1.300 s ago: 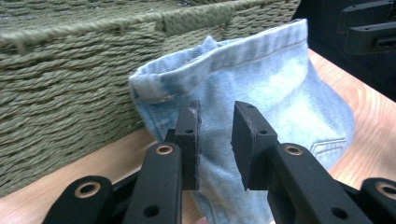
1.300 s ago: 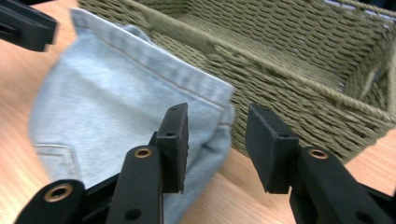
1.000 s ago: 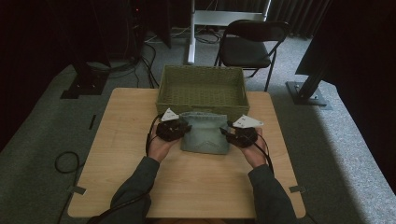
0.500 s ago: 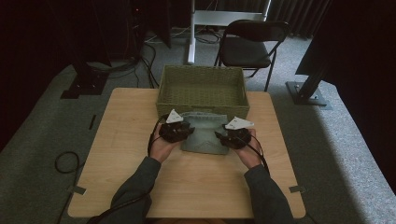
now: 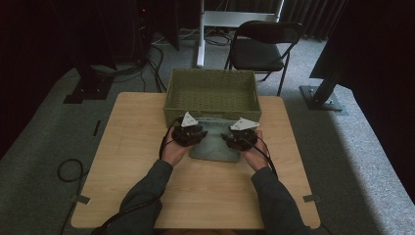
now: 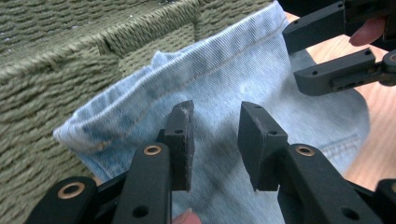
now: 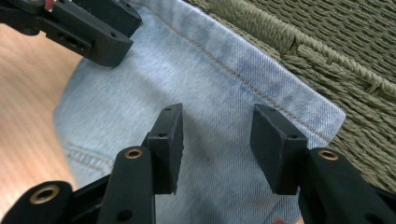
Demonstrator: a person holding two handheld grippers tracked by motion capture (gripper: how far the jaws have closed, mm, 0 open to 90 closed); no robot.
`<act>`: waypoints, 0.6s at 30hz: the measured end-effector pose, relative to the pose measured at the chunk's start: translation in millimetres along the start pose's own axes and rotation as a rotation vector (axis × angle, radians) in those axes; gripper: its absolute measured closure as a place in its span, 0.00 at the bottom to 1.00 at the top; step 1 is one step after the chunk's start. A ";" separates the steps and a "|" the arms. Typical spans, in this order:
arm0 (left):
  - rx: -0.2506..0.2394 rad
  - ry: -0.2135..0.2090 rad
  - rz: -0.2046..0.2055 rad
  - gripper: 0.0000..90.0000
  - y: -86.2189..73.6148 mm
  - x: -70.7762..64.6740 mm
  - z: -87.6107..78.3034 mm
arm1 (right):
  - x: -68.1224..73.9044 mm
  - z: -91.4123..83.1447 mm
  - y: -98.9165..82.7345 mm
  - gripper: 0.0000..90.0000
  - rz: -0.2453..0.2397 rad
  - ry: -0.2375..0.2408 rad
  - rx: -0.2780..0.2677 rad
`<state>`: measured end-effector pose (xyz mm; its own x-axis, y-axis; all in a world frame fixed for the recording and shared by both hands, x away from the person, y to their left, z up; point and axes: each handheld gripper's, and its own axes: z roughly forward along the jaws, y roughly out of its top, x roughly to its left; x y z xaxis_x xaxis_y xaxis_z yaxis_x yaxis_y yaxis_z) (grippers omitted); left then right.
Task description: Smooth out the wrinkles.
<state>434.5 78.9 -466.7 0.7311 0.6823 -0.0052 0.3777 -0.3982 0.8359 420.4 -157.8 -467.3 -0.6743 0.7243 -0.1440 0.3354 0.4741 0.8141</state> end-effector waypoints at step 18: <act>0.059 0.083 -0.038 0.74 -5.9 17.5 37.7 | -26.1 25.9 -8.3 0.62 0.082 -0.057 0.078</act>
<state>466.5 70.1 -492.4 0.6665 0.7455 0.0111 0.4392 -0.4046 0.8021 452.3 -167.7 -484.8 -0.6047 0.7885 -0.1128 0.4390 0.4481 0.7787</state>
